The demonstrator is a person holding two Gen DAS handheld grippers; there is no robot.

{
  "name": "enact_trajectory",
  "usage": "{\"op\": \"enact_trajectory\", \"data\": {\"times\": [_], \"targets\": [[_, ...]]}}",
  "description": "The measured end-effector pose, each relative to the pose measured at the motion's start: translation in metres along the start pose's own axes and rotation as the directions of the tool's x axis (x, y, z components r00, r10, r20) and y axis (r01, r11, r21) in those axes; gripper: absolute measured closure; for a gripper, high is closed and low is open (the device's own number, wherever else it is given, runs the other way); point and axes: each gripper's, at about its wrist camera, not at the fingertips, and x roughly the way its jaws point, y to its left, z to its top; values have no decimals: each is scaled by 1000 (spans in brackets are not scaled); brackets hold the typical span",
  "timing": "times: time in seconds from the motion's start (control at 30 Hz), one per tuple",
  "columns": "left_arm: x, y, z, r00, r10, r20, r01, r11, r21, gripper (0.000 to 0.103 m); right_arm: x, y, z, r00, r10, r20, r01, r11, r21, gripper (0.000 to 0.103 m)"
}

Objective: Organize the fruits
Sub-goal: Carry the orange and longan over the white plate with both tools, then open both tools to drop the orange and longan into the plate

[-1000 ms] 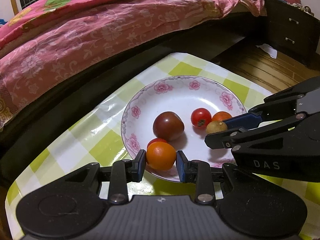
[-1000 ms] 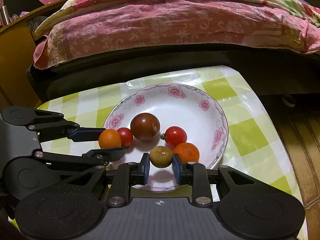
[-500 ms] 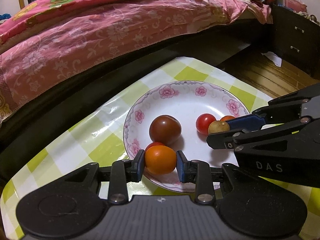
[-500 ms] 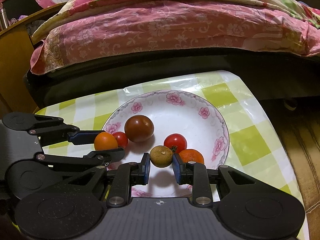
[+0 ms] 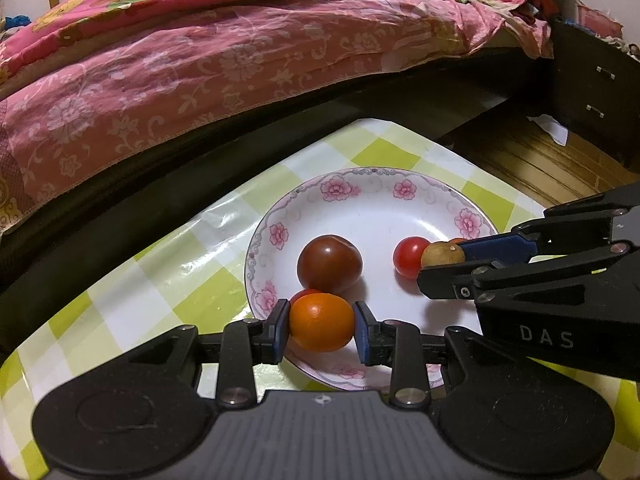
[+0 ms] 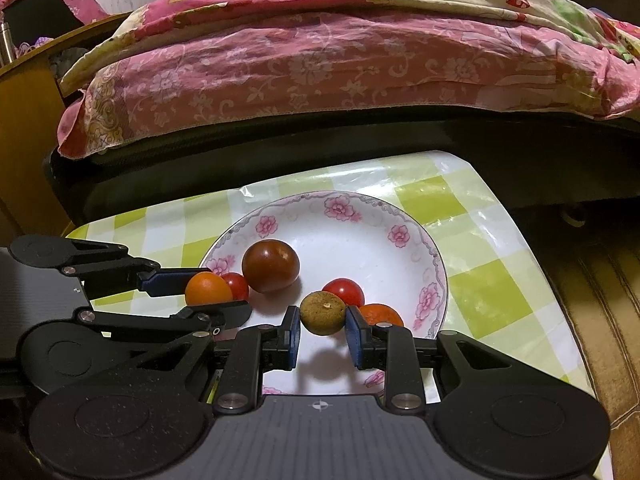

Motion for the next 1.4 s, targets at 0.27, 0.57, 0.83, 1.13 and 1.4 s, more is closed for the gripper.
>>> {"op": "enact_trajectory", "data": {"times": [0.27, 0.57, 0.83, 1.13, 1.4], "targets": [[0, 2, 1, 1000, -14, -1, 14, 1000, -27, 63, -1, -3, 0, 1000, 9, 0, -9, 1000, 30, 79], [0, 2, 1, 1000, -16, 3, 16, 999, -32, 63, -2, -5, 0, 1000, 11, 0, -11, 999, 45, 79], [-3, 7, 4, 1000, -24, 14, 25, 998, -62, 62, -6, -8, 1, 1000, 10, 12, -11, 998, 70, 73], [-15, 10, 6, 999, -19, 39, 21, 998, -64, 58, -11, -9, -1, 1000, 11, 23, -13, 998, 66, 70], [-28, 17, 2, 999, -8, 49, 10, 999, -53, 57, -18, -7, -4, 1000, 1, 29, -2, 999, 45, 61]]}}
